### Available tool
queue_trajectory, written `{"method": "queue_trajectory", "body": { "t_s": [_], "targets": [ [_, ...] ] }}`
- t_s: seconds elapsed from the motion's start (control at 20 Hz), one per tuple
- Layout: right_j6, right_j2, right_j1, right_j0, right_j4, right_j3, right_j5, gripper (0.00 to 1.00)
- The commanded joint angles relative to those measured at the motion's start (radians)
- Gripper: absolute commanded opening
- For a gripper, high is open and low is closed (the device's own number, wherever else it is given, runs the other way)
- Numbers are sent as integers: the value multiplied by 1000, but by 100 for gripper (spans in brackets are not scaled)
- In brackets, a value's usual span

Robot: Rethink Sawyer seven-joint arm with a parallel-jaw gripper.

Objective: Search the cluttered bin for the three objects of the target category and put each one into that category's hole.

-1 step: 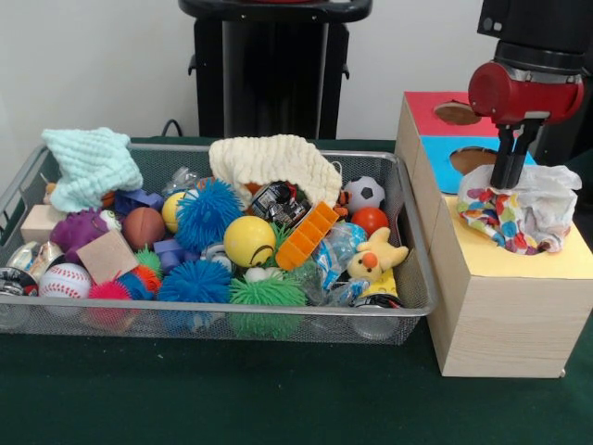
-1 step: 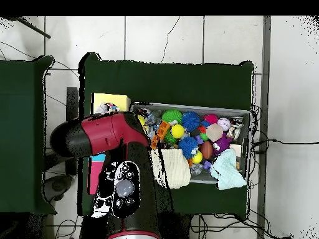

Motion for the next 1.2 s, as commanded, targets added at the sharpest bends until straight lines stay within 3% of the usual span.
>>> {"method": "queue_trajectory", "body": {
  "t_s": [0.05,1.2],
  "targets": [
    [100,51,62,7,-38,82,-47,0],
    [129,62,110,9,-14,68,-106,0]
  ]
}}
